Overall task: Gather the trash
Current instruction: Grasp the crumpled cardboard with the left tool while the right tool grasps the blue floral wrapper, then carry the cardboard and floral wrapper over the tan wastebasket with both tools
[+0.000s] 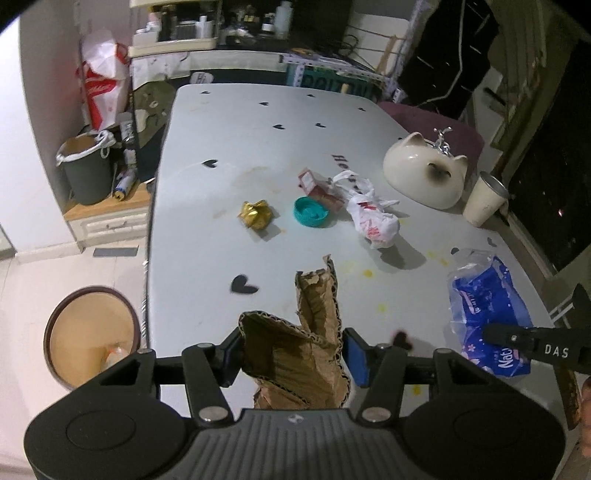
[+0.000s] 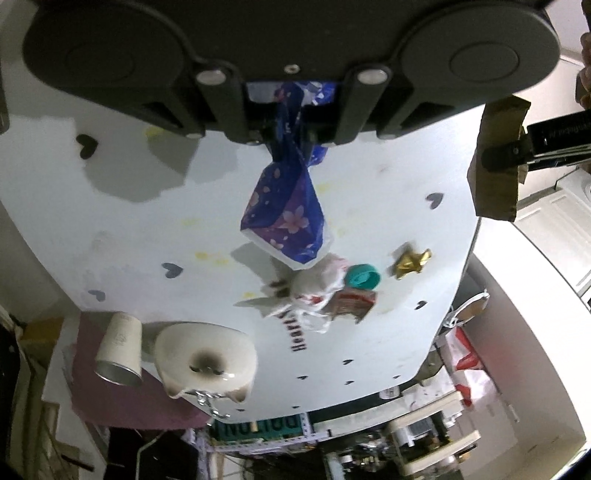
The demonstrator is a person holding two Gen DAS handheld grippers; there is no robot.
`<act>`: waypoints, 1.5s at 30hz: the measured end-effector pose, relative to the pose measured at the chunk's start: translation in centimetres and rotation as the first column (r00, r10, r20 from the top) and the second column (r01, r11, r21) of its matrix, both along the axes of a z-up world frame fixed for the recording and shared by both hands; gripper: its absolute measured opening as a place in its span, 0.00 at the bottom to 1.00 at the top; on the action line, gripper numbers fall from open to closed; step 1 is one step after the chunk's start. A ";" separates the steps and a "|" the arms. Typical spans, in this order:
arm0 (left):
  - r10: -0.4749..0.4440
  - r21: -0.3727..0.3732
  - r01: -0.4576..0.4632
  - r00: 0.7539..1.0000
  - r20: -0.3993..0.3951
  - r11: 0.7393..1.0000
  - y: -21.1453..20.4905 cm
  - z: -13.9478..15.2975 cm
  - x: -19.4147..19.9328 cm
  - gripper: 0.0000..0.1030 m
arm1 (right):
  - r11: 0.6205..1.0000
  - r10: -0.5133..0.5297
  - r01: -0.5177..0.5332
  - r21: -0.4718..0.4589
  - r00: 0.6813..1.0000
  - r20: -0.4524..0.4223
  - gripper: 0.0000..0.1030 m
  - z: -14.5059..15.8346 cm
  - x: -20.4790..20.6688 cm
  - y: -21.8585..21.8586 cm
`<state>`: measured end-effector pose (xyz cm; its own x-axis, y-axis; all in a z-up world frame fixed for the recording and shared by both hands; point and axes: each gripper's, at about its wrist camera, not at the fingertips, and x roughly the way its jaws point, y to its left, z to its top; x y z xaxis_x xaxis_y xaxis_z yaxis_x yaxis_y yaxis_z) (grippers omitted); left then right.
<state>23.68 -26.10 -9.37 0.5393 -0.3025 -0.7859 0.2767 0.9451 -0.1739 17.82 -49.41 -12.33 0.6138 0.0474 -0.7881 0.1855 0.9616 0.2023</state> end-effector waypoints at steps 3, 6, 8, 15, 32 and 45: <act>0.015 -0.007 -0.015 1.000 0.004 1.000 1.7 0.4 -1.0 0.54 | 1.000 0.014 -0.014 -0.018 1.000 0.000 0.08 0.4 -0.7 2.1; 0.026 -0.017 -0.026 1.000 0.002 1.000 3.8 0.6 -1.9 0.54 | 0.999 0.028 -0.028 -0.031 1.000 -0.001 0.08 0.7 -1.4 4.6; 0.028 -0.024 -0.028 1.000 0.000 0.999 5.2 0.7 -2.5 0.54 | 0.999 0.029 -0.029 -0.039 1.000 -0.001 0.08 1.0 -1.9 6.2; 0.019 -0.045 -0.019 1.000 0.003 0.999 11.0 1.2 -3.7 0.54 | 0.998 0.014 -0.014 -0.065 1.000 0.005 0.08 2.2 -3.4 12.2; 0.052 -0.036 -0.050 0.997 0.049 0.998 26.9 2.3 -5.4 0.54 | 0.997 0.035 -0.032 -0.067 0.999 0.040 0.08 3.6 -4.7 28.3; 0.203 -0.005 -0.203 0.979 0.005 0.979 35.6 0.8 -4.9 0.54 | 0.977 0.206 -0.204 -0.058 0.978 0.021 0.08 3.0 -0.9 37.8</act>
<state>18.82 9.46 -8.59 0.5943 -0.1898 -0.7815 0.0802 0.9809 -0.1773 16.92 -11.66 -9.37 0.6167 0.1313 -0.7761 -0.0216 0.9884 0.1501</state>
